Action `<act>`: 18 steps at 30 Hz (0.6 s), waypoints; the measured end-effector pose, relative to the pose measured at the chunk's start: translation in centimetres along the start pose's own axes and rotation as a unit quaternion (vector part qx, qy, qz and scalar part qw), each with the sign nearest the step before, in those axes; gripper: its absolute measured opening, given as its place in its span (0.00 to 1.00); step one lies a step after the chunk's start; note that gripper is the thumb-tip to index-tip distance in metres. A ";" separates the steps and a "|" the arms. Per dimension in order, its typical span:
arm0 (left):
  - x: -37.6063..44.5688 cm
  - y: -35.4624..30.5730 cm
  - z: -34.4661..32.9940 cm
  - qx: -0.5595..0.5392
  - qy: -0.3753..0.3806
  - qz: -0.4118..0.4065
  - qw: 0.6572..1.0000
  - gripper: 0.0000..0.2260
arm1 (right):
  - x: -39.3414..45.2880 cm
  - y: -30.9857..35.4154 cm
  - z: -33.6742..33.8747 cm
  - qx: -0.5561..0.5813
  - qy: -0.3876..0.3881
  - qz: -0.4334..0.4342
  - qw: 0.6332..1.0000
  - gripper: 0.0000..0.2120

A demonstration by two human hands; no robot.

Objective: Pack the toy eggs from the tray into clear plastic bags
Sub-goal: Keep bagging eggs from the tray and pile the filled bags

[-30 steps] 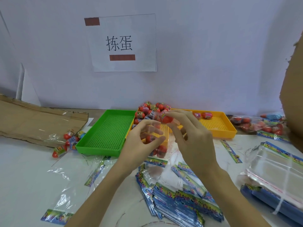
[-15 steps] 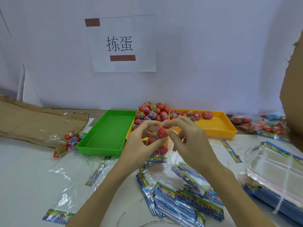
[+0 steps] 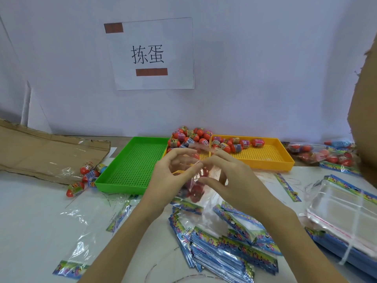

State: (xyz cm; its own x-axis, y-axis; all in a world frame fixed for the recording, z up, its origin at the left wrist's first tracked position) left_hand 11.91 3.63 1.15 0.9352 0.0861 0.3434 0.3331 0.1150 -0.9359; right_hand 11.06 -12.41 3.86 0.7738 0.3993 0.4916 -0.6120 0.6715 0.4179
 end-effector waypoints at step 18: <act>0.0 0.6 -0.6 -0.026 0.088 0.031 0.995 0.17 | -0.1 -0.8 -0.9 0.076 0.006 -0.025 0.997 0.16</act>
State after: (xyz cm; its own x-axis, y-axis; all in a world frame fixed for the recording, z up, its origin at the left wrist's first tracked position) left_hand 12.15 3.13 0.50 0.9594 -0.0846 0.2692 0.2748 0.0634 -0.9594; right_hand 11.58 -12.45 2.78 0.8047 0.3757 0.4596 -0.5903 0.5881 0.5529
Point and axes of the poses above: each hand's wrist, its own x-axis towards the middle knuckle, its own z-axis out of the back of the hand, y = z × x, the point moved 8 cm from there along x, towards the middle knuckle, and after that the axes turned 5 degrees about -y, right-handed, at the moved point
